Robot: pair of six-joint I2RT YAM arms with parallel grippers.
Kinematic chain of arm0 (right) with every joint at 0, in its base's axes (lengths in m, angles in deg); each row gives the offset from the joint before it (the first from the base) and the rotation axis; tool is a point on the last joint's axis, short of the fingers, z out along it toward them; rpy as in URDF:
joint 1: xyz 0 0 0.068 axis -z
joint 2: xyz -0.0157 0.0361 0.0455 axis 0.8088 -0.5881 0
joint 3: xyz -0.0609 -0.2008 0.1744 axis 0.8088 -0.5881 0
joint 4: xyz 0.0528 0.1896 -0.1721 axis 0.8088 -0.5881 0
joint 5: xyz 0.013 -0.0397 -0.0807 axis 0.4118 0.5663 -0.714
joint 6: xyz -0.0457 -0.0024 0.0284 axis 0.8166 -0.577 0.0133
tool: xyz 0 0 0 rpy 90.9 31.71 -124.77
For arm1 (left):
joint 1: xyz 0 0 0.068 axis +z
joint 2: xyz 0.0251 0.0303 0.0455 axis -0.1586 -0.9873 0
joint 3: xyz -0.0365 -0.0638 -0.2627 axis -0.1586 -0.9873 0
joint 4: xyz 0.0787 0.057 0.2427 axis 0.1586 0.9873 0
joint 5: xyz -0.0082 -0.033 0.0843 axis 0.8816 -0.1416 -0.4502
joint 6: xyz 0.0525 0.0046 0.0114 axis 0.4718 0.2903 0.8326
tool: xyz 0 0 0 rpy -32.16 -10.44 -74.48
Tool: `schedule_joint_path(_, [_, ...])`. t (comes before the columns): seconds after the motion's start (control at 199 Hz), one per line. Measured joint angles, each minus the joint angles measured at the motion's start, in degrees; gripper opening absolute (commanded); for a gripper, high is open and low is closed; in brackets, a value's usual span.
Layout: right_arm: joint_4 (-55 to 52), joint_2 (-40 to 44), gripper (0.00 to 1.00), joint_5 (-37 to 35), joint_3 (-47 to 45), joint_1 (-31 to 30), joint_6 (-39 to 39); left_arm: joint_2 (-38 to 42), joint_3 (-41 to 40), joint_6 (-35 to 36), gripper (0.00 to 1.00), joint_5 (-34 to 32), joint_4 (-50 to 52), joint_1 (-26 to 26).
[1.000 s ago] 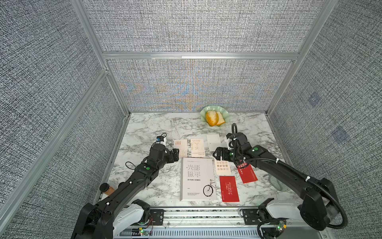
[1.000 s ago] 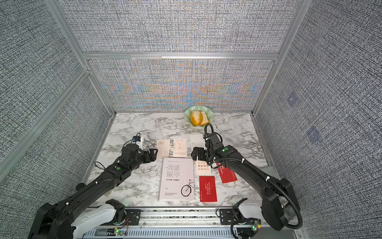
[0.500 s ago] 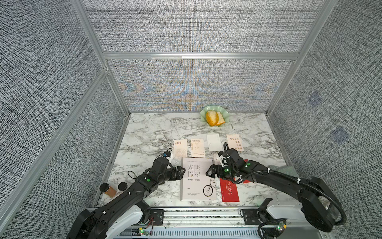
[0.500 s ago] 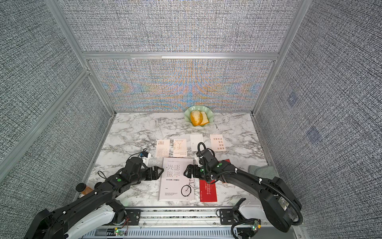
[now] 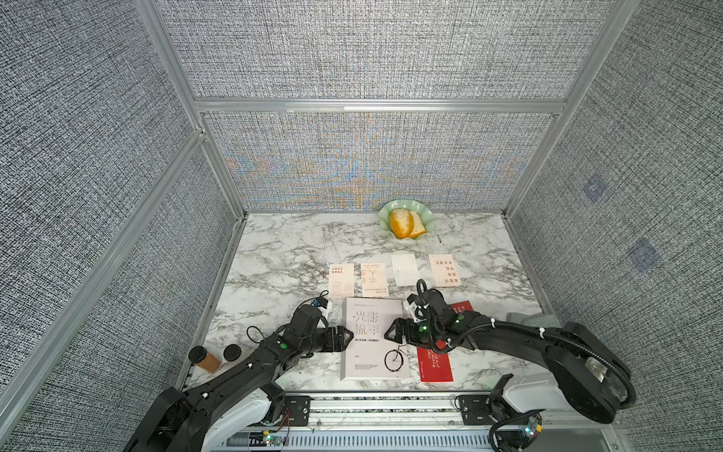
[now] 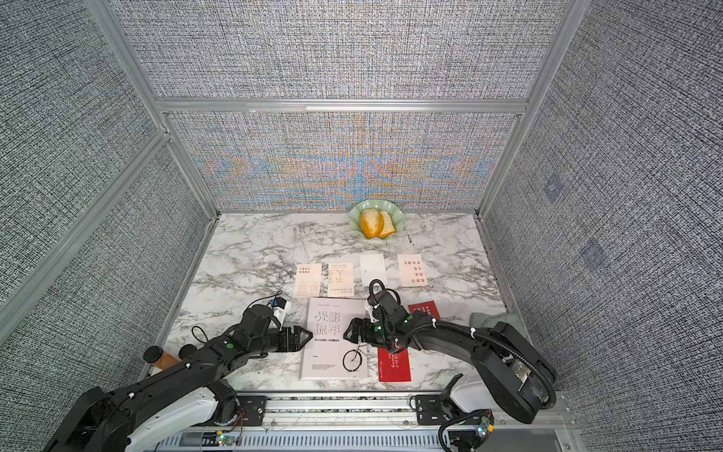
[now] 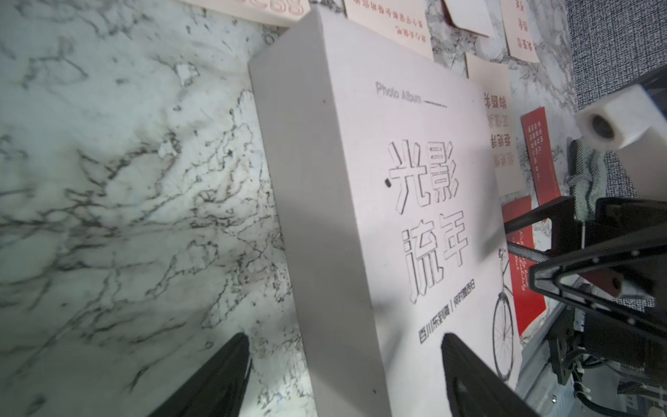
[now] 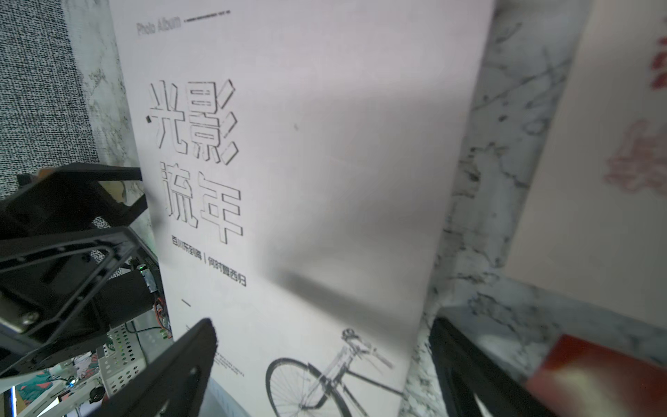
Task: Place the photos into the photo albums
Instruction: Open the photo album at the center of the board.
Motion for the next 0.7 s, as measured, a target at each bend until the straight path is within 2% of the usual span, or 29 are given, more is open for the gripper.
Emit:
schedule_joint_path(0.186, [1.79, -0.17, 0.94, 1.33, 0.11, -0.46, -0.94, -1.84, -0.55, -0.83, 0.76, 0.83, -2.1, -0.28])
schedule_joint_path(0.705, [-0.24, 3.5, 0.93, 2.97, 4.98, -0.44, -0.92, -4.22, 0.04, -2.67, 0.76, 2.05, -4.96, -0.55])
